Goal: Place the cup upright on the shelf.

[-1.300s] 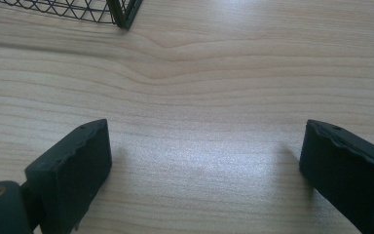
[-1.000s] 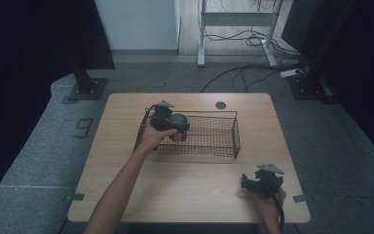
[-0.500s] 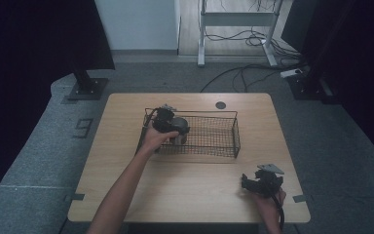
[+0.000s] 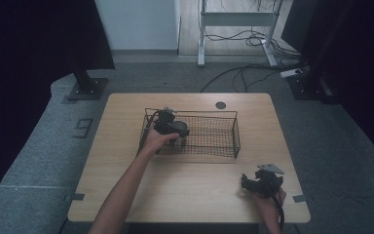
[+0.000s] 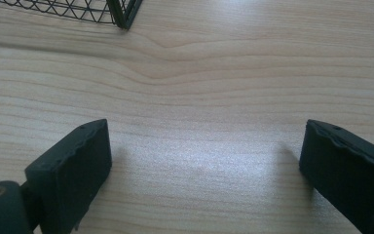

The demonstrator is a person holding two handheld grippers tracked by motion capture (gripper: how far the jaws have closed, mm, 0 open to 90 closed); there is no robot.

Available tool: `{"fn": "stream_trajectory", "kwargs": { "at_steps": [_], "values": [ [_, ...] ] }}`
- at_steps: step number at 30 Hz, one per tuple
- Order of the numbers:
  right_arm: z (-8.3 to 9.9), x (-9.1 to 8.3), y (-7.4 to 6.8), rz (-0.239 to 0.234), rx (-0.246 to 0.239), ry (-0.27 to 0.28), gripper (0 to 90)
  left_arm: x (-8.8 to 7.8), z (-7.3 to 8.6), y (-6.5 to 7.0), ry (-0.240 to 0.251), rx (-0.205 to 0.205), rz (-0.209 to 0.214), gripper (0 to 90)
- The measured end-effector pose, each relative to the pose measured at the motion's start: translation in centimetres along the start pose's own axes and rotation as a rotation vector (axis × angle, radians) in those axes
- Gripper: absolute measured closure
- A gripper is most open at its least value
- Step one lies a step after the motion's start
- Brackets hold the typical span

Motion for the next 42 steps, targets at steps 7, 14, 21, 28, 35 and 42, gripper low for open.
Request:
{"fn": "stream_trajectory", "kwargs": {
  "at_steps": [7,14,21,28,35,42],
  "values": [
    [0.0,0.0,0.0,0.0,0.0,0.0,4.8,0.8,0.3,-0.1,-0.041,-0.011,-0.011,14.2],
    [0.0,0.0,0.0,0.0,0.0,0.0,4.8,1.0,0.2,0.1,-0.049,-0.018,-0.015,14.2],
    [0.0,0.0,0.0,0.0,0.0,0.0,4.8,1.0,0.3,0.0,-0.054,-0.033,-0.024,13.8],
    [0.0,0.0,0.0,0.0,0.0,0.0,4.8,0.5,0.3,0.0,-0.043,-0.039,-0.023,9.3],
    [0.0,0.0,0.0,0.0,0.0,-0.001,4.9,-1.5,-0.1,0.3,0.005,-0.029,-0.004,7.9],
    [0.0,0.0,0.0,0.0,0.0,0.0,4.9,-5.5,0.0,0.5,0.094,-0.006,-0.01,7.9]
  ]
}}
Point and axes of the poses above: each handheld gripper's, and its own axes: x roughly forward along the jaws, z roughly out of its underside, y roughly to its right, the point moved 2 cm from there along x, roughly forward along the jaws, and after that the axes turned 2 degrees about x, right-handed, at the moved point
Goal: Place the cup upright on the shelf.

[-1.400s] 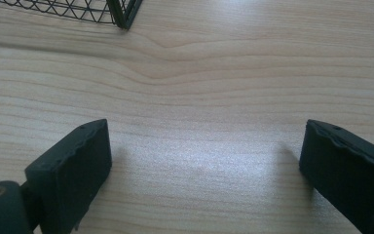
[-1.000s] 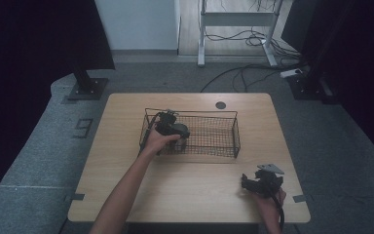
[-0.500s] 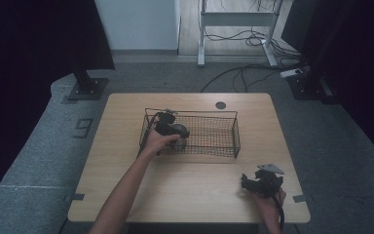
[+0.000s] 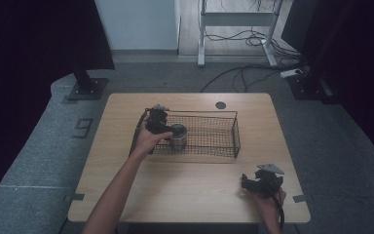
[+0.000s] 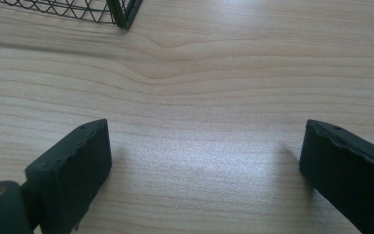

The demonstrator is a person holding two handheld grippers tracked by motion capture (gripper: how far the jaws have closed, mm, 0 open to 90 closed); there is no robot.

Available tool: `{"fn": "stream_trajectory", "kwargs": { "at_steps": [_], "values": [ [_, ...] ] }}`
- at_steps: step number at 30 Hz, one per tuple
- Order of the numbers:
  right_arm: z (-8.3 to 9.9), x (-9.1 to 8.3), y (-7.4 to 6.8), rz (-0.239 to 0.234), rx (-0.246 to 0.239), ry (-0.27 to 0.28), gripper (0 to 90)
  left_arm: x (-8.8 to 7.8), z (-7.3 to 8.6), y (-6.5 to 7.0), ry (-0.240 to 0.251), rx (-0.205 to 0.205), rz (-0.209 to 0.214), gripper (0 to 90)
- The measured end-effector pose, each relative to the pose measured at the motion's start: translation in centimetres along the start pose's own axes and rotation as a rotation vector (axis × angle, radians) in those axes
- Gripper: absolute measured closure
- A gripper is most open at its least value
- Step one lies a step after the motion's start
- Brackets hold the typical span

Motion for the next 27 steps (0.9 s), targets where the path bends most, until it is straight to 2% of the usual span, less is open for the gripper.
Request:
{"fn": "stream_trajectory", "kwargs": {
  "at_steps": [4,5,6,9,10,14,15,18,19,21,25,26,27],
  "values": [
    [0.0,0.0,0.0,0.0,0.0,0.0,4.9,-1.3,0.2,0.3,0.017,0.02,0.001,8.7],
    [0.0,0.0,0.0,0.0,0.0,0.0,4.9,-2.2,0.7,0.6,0.026,0.046,0.006,8.7],
    [0.0,0.0,0.0,0.0,0.0,0.0,4.8,-2.2,0.7,0.6,0.026,0.046,0.006,9.2],
    [0.0,0.0,0.0,0.0,0.0,0.0,4.8,-3.6,2.3,1.2,0.045,0.081,0.008,9.8],
    [0.0,0.0,0.0,0.0,0.0,0.0,4.8,-3.6,2.3,1.2,0.045,0.081,0.008,9.8],
    [0.0,0.0,0.0,0.0,-0.001,-0.001,4.9,-4.8,3.9,1.5,0.07,0.084,0.02,9.8],
    [0.0,0.0,0.0,0.0,0.002,-0.001,4.9,-5.4,4.8,1.6,0.077,0.091,0.02,9.8],
    [0.0,0.0,0.0,0.001,0.004,-0.001,4.9,-6.0,5.6,1.7,0.087,0.094,0.032,9.8],
    [0.0,0.0,0.0,0.0,0.002,-0.001,4.9,-6.4,6.4,1.9,0.094,0.099,0.039,9.8],
    [0.0,0.0,0.0,0.0,0.002,-0.002,4.8,-6.6,6.9,1.9,0.098,0.095,0.042,9.9],
    [0.0,0.0,0.0,0.0,0.002,-0.001,4.9,-7.2,8.9,2.1,0.11,0.095,0.045,10.6],
    [0.0,0.0,0.0,0.0,0.002,-0.002,4.9,-7.5,9.9,2.2,0.109,0.097,0.045,10.6],
    [0.0,0.0,0.0,0.0,0.002,-0.001,4.9,-7.5,9.9,2.2,0.109,0.097,0.045,10.6]
  ]
}}
Point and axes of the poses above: each handheld gripper's, and its own axes: x roughly forward along the jaws, z roughly out of its underside, y roughly to its right, the point moved 2 cm from there along x, roughly forward along the jaws, and after that the axes turned 2 degrees about x, right-handed, at the moved point
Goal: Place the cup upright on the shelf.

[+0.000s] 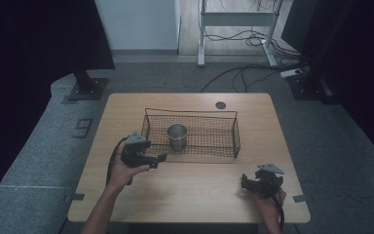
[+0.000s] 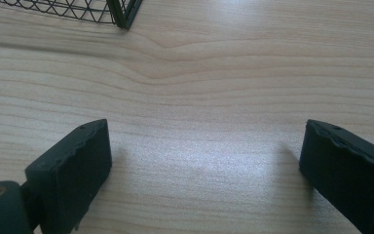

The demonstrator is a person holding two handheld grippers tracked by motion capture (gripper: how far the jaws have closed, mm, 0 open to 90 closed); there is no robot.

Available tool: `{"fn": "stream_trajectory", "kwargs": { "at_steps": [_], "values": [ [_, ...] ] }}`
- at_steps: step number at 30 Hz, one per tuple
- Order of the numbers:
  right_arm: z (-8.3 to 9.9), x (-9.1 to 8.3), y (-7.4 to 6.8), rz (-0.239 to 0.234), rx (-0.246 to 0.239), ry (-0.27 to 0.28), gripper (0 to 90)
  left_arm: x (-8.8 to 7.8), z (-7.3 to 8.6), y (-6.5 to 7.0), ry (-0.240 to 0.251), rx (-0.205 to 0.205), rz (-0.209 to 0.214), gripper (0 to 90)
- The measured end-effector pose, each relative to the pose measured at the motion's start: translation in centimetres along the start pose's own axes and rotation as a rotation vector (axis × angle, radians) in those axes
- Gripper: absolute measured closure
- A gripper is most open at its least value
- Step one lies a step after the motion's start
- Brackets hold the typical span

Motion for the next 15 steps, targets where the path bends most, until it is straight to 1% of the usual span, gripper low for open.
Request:
{"fn": "stream_trajectory", "kwargs": {
  "at_steps": [1,2,3,5,6,7,8,9,10,11,12,13,14,15],
  "values": [
    [0.0,0.0,0.0,0.0,0.0,0.0,4.9,-0.2,1.0,0.3,-0.005,-0.001,-0.005,10.6],
    [0.0,0.0,0.0,-0.001,0.0,-0.001,4.9,-0.3,1.5,0.4,-0.009,0.001,-0.008,10.6],
    [0.0,0.0,0.0,-0.001,0.0,-0.001,4.9,-0.3,1.5,0.4,-0.009,0.001,-0.008,10.6],
    [0.0,0.0,0.0,-0.001,0.0,-0.001,4.9,-0.3,2.3,0.7,-0.015,0.008,-0.017,10.6],
    [0.0,0.0,0.0,0.0,0.001,0.0,4.9,-0.2,3.4,0.8,-0.031,0.008,-0.008,10.6],
    [0.0,0.0,0.0,0.0,0.0,0.0,4.9,-0.2,3.4,0.8,-0.031,0.008,-0.008,10.6],
    [0.0,0.0,0.0,0.0,0.0,-0.001,4.9,-0.1,3.9,0.8,-0.039,0.006,-0.007,10.6],
    [0.0,0.0,0.0,0.0,0.0,0.0,4.9,0.0,5.0,0.8,-0.049,-0.007,-0.008,10.6],
    [0.0,0.0,0.0,0.0,0.0,0.0,4.9,0.0,5.0,0.8,-0.049,-0.007,-0.008,10.6],
    [0.0,0.0,0.0,0.0,0.001,0.0,4.9,0.1,5.9,0.7,-0.052,-0.02,-0.013,10.6],
    [0.0,0.0,0.0,0.0,0.0,0.0,4.9,0.1,5.9,0.7,-0.052,-0.02,-0.013,10.6],
    [0.0,0.0,0.0,0.0,0.0,0.0,4.9,0.1,6.9,0.5,-0.044,-0.047,-0.013,10.8],
    [0.0,0.0,0.0,0.0,0.0,-0.001,5.0,0.1,7.3,0.5,-0.048,-0.055,-0.01,11.0],
    [0.0,0.0,0.0,0.0,0.0,0.0,4.9,0.1,7.3,0.5,-0.048,-0.055,-0.01,11.1]
  ]
}}
Point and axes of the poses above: each handheld gripper's, and its own axes: x roughly forward along the jaws, z roughly out of its underside, y roughly to its right, the point moved 2 cm from there along x, roughly forward along the jaws, and after that the axes turned 2 degrees about x, right-handed, at the moved point
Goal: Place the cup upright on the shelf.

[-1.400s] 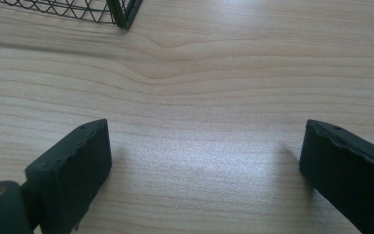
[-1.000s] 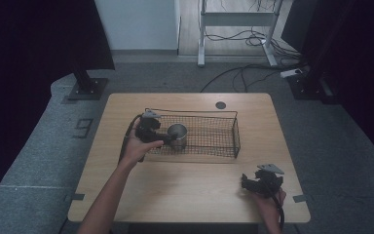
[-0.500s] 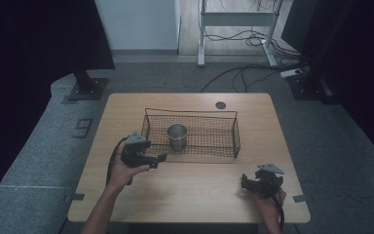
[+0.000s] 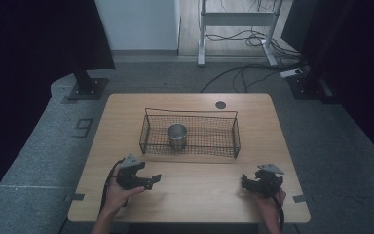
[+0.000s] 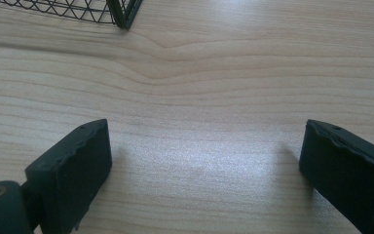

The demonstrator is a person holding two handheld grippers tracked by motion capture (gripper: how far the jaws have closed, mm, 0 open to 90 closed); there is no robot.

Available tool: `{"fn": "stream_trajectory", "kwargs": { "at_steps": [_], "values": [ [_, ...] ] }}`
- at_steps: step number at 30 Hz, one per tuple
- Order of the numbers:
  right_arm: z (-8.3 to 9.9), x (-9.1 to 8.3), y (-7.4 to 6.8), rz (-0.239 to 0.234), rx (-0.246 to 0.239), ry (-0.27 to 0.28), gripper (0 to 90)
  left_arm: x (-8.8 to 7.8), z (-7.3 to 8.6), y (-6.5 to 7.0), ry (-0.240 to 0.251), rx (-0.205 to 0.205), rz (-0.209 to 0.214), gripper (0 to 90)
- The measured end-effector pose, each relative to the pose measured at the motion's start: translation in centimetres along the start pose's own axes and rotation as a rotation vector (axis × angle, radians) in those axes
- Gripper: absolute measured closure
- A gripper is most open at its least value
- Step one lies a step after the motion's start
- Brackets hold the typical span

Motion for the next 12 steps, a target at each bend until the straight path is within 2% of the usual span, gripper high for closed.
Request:
{"fn": "stream_trajectory", "kwargs": {
  "at_steps": [1,2,5,12],
  "values": [
    [0.0,0.0,0.0,0.0,0.0,0.0,5.0,0.09,0.26,-0.09,-0.012,0.002,-0.007,11.1],
    [0.0,0.01,0.0,0.001,0.0,0.001,5.0,0.01,0.47,-0.23,-0.022,0.015,-0.032,11.1],
    [0.0,0.01,-0.01,0.001,0.0,0.001,4.9,-0.15,0.57,-0.3,-0.006,0.006,-0.028,12.2],
    [-0.02,0.03,0.0,0.0,0.0,0.001,4.9,0.17,0.74,-0.02,-0.004,0.011,-0.032,12.7]
  ]
}}
Point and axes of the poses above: each handheld gripper's, and its own axes: x roughly forward along the jaws, z roughly out of its underside, y roughly to its right, the point moved 2 cm from there along x, roughly forward along the jaws, and after that the axes turned 2 degrees about x, right-handed, at the moved point
